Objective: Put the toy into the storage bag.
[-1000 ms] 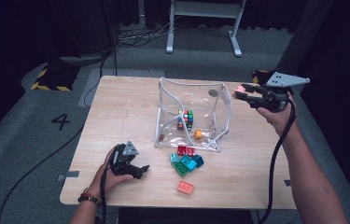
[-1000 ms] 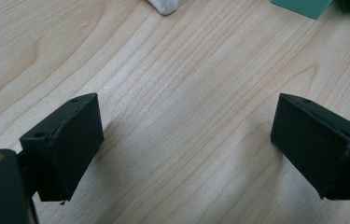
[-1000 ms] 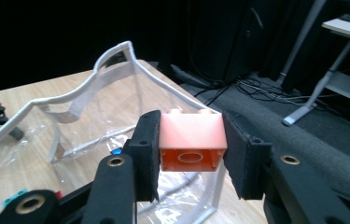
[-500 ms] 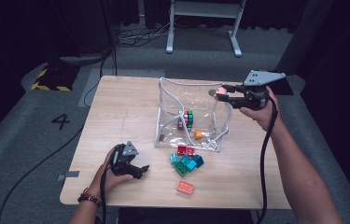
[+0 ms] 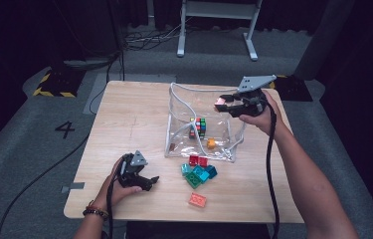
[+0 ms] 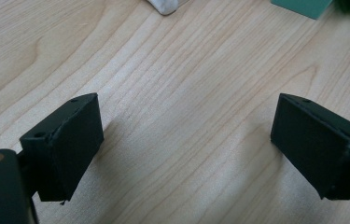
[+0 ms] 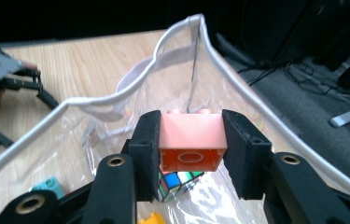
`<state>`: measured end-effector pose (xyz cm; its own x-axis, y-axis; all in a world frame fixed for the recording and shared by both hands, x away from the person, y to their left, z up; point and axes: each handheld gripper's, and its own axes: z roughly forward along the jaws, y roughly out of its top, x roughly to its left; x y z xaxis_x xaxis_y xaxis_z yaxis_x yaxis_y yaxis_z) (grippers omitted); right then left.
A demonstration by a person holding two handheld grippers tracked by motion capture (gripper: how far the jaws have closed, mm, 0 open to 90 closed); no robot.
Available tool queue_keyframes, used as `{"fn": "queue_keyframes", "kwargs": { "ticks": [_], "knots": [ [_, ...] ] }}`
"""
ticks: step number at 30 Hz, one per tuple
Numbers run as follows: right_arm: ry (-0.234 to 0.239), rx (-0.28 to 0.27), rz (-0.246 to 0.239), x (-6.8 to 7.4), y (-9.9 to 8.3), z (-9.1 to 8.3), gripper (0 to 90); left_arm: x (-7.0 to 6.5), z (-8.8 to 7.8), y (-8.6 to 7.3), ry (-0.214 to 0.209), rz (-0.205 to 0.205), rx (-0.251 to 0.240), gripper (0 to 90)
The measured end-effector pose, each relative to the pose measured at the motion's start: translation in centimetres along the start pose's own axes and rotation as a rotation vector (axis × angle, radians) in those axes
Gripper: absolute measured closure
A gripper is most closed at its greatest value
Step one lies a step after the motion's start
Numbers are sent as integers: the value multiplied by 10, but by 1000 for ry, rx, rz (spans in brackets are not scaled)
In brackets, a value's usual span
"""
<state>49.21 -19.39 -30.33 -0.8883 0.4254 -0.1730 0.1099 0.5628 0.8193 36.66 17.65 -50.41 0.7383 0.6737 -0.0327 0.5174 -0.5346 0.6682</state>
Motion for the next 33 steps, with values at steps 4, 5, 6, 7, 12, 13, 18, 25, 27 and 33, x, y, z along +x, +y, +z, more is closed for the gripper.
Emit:
{"fn": "queue_keyframes", "kwargs": {
  "ticks": [4,5,6,7,12,13,18,25,27,33],
  "knots": [
    [20,54,-27,-1,3,10,593,0,0,0,-7,-2,0,95],
    [20,74,-41,-1,3,13,593,0,0,0,1,0,0,95],
    [15,92,-50,0,4,16,593,0,0,0,0,0,0,95],
    [16,109,-53,0,4,18,593,0,0,0,0,0,0,95],
    [23,213,-74,0,1,27,593,0,0,0,-5,-2,0,95],
    [27,230,-75,0,1,28,593,0,0,0,-5,-2,0,95],
    [48,304,-97,2,-1,27,593,0,0,0,-6,-2,0,95],
    [86,428,-138,1,-10,25,593,0,0,0,-6,-2,0,95],
    [88,461,-134,1,-13,25,593,0,0,0,-7,-3,0,95],
    [88,546,-142,-1,-16,19,592,0,0,0,-7,-3,-1,95]
  ]
}}
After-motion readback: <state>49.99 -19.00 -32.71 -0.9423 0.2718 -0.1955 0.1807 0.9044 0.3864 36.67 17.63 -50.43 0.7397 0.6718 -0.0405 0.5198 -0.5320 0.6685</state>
